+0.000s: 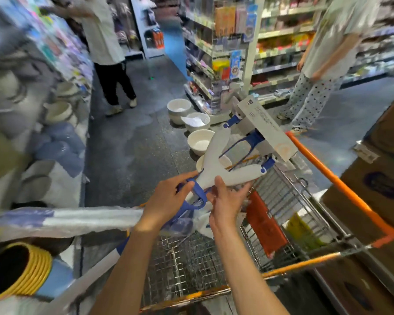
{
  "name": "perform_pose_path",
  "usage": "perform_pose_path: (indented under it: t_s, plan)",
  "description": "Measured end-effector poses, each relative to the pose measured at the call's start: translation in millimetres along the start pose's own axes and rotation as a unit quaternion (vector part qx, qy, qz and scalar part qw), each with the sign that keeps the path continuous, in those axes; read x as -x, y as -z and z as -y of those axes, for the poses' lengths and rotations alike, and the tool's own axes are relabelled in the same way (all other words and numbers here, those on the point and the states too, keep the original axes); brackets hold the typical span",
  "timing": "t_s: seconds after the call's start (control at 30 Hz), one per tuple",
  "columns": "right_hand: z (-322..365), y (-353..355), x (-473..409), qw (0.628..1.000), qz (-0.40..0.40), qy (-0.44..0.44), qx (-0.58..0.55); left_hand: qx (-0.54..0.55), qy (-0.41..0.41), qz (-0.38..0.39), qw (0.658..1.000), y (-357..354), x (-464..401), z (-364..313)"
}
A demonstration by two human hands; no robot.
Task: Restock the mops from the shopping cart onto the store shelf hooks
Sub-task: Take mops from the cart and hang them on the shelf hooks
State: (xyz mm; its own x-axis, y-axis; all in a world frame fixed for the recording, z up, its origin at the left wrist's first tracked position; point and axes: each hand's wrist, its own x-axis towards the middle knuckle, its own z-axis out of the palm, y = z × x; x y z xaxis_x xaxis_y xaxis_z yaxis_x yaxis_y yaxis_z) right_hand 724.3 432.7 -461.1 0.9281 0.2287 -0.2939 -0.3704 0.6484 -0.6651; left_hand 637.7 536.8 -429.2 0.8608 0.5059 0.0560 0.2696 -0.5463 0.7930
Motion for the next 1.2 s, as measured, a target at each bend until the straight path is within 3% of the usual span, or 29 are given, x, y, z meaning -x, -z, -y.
perform_pose_path:
  t_s: [0.27,0.57,1.2]
  plan:
    - [21.5,-41.6,28.5,0.991,0.104,-0.084,-0.024,0.024,0.021,-0.155,0.987,30.7,43.4,-33.5]
    - [19.4,-86.7,99.0,0.960,0.220,-0.171,-0.022,-0.037,0.055,-0.282,0.957,82.7,117.4,-44.0]
    - [-15.0,-151.9,360.3,0.867,0.447,-0.219,0.021,-0.070,0.057,-0.524,0.847,201.9,357.8,-55.1]
